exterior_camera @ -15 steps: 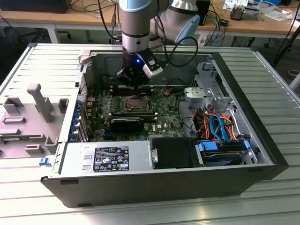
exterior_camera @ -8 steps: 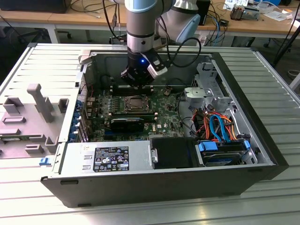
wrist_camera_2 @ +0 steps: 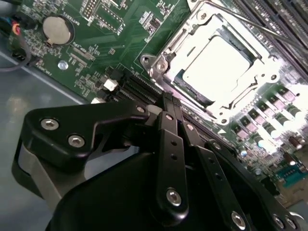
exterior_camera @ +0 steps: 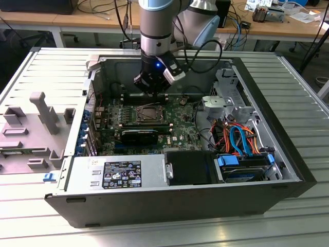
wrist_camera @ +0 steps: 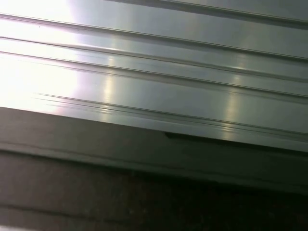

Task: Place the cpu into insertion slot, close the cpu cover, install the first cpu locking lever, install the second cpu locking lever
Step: 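Install the first cpu locking lever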

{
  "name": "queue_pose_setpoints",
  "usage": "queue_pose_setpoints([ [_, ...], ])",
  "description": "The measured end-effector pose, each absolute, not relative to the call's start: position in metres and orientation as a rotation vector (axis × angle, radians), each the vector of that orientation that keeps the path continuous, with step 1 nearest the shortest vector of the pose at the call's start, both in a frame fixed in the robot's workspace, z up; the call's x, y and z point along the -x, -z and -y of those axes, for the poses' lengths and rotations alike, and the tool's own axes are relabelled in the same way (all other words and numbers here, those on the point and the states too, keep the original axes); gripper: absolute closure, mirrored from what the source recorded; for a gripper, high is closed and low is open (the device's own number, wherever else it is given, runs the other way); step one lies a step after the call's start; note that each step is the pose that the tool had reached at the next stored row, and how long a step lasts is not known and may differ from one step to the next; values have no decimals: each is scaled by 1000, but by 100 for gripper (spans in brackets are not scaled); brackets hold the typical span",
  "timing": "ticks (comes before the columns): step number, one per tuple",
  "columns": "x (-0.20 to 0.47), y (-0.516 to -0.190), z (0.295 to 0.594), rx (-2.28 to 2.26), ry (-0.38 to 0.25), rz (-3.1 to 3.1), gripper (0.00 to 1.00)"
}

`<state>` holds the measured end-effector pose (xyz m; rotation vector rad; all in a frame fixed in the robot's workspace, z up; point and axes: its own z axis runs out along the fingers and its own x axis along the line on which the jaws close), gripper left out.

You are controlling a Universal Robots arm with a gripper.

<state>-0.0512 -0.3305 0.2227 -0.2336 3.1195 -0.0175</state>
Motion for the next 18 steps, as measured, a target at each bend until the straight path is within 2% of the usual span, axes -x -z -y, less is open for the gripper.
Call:
queue_pose_setpoints([
  [7,65,-235,330,232,19,-3102,89],
  [18,94,-227,329,232,22,-3089,89],
])
